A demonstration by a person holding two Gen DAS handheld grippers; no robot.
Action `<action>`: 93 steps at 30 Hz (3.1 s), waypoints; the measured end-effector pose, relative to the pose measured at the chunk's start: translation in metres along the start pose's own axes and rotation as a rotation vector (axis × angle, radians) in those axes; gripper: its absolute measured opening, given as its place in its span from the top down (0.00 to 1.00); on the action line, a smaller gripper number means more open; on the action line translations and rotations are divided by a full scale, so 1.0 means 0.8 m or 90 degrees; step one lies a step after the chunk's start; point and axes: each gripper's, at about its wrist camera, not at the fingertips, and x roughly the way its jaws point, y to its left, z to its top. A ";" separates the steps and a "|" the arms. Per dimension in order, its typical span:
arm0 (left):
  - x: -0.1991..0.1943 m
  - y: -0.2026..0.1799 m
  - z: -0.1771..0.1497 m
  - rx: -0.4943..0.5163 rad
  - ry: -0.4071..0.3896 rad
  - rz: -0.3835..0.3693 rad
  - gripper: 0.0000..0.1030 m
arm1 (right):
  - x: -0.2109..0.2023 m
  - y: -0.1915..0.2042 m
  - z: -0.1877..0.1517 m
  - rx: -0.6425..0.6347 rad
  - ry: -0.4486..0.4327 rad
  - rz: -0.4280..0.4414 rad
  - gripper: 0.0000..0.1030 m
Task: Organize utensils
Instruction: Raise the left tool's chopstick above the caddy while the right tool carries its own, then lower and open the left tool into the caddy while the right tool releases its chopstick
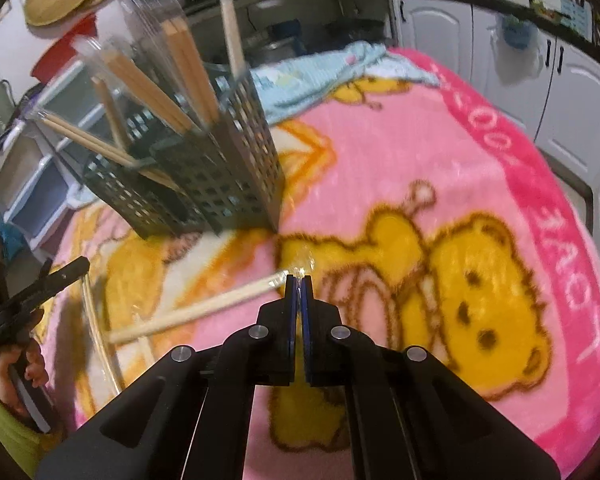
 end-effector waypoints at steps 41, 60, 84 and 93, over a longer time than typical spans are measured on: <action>-0.161 -0.173 0.034 0.162 -0.168 -0.163 0.97 | -0.203 0.067 0.047 -0.108 -0.263 0.054 0.98; -0.198 -0.249 0.083 0.245 -0.236 -0.191 0.97 | -0.264 0.058 0.056 -0.115 -0.356 0.056 0.98; -0.231 -0.272 0.214 0.234 -0.359 -0.136 0.97 | -0.294 0.107 0.161 -0.157 -0.449 0.090 0.98; -0.209 -0.265 0.253 0.203 -0.386 -0.089 0.97 | -0.266 0.110 0.209 -0.145 -0.458 0.077 0.98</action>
